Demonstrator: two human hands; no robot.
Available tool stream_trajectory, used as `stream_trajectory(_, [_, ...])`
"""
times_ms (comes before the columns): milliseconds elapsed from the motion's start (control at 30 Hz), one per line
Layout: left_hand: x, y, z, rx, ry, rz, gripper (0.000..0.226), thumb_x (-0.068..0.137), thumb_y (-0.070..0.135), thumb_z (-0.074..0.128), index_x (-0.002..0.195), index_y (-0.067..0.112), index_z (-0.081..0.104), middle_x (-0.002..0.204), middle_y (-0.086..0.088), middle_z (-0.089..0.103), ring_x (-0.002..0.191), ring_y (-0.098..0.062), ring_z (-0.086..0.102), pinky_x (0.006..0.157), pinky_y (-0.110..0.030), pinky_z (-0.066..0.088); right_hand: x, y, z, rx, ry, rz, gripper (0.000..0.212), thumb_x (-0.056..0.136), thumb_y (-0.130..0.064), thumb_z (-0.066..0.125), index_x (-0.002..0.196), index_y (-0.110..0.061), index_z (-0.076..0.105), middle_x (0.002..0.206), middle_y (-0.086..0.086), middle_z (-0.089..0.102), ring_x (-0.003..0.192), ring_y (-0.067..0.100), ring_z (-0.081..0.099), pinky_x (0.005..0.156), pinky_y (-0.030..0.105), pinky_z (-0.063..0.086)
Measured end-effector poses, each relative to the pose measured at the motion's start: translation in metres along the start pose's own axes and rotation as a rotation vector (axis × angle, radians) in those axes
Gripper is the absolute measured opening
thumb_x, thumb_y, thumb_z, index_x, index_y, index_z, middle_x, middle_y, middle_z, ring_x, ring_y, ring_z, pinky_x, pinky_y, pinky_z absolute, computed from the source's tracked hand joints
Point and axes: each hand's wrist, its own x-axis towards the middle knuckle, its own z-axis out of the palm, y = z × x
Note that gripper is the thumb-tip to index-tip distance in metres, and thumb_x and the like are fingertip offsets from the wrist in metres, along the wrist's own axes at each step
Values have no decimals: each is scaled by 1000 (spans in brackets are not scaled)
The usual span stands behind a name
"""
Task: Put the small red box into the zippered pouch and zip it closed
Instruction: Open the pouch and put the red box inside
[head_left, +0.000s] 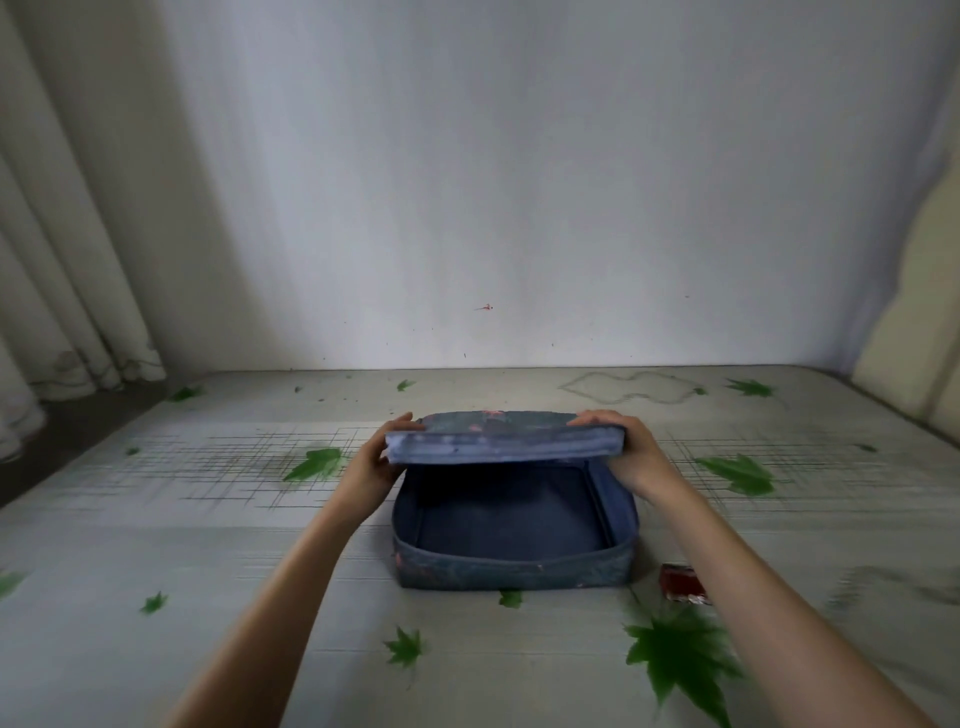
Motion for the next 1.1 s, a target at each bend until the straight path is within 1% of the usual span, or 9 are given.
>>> stream_trajectory(100, [6, 6, 8, -77, 138, -86, 21, 90, 9, 51, 110, 17, 55, 106, 3, 59, 97, -9, 54, 76, -14, 42, 6, -2, -1, -25, 67, 46, 21, 78, 1, 65, 99, 2, 65, 105, 22, 67, 96, 29, 63, 84, 37, 48])
stream_trajectory(233, [17, 17, 16, -181, 214, -57, 12, 91, 12, 50, 102, 13, 56, 90, 6, 63, 74, 8, 60, 65, -3, 45, 17, -5, 0, -43, 109, 31, 28, 80, -14, 68, 100, 5, 63, 102, 22, 68, 95, 32, 63, 85, 42, 49])
stream_trajectory(367, [29, 24, 22, -275, 324, -132, 13, 91, 18, 51, 97, 7, 55, 81, 2, 60, 74, -5, 55, 58, -6, 46, 29, -5, 4, -6, 130, 30, 28, 82, -20, 66, 102, -2, 64, 105, 14, 67, 97, 25, 62, 80, 31, 47])
stream_trajectory(533, [44, 21, 27, -194, 361, -238, 23, 89, 26, 53, 75, 8, 48, 67, -3, 45, 65, -16, 42, 56, -26, 35, 40, 0, 9, 33, 133, 80, 29, 83, -26, 64, 105, -8, 62, 105, 11, 66, 93, 21, 60, 78, 30, 47])
stream_trajectory(667, [52, 12, 29, -167, 370, -315, 19, 88, 22, 56, 88, 3, 52, 83, -13, 54, 77, -21, 49, 69, -34, 40, 47, 7, 15, 45, 163, 146, 35, 84, -25, 62, 109, -1, 56, 110, 16, 63, 100, 30, 59, 87, 40, 49])
stream_trajectory(800, [53, 1, 31, -170, 323, -381, 25, 86, 13, 58, 103, -5, 54, 94, -18, 58, 83, -22, 53, 65, -29, 44, 49, 17, 21, 53, 150, 191, 29, 85, -13, 61, 110, -1, 54, 114, 19, 61, 102, 31, 58, 86, 37, 47])
stream_trajectory(900, [53, -7, 33, -146, 298, -416, 31, 85, 7, 58, 111, -9, 51, 108, -28, 61, 87, -23, 54, 71, -30, 44, 50, 25, 25, 49, 108, 207, 34, 85, -6, 59, 117, 0, 51, 121, 19, 58, 108, 31, 56, 93, 38, 45])
stream_trajectory(1033, [53, -11, 36, -174, 296, -449, 34, 84, 2, 58, 114, -10, 49, 116, -30, 58, 93, -32, 58, 68, -29, 48, 53, 31, 29, -2, 50, 254, 42, 84, -6, 60, 123, 1, 46, 126, 19, 54, 112, 32, 53, 95, 37, 43])
stream_trajectory(1100, [53, -12, 36, -200, 299, -470, 35, 83, 1, 59, 115, -10, 49, 116, -30, 58, 91, -29, 58, 71, -31, 48, 55, 33, 30, -20, 34, 274, 46, 84, -8, 61, 126, 1, 44, 129, 19, 52, 114, 33, 51, 96, 37, 42])
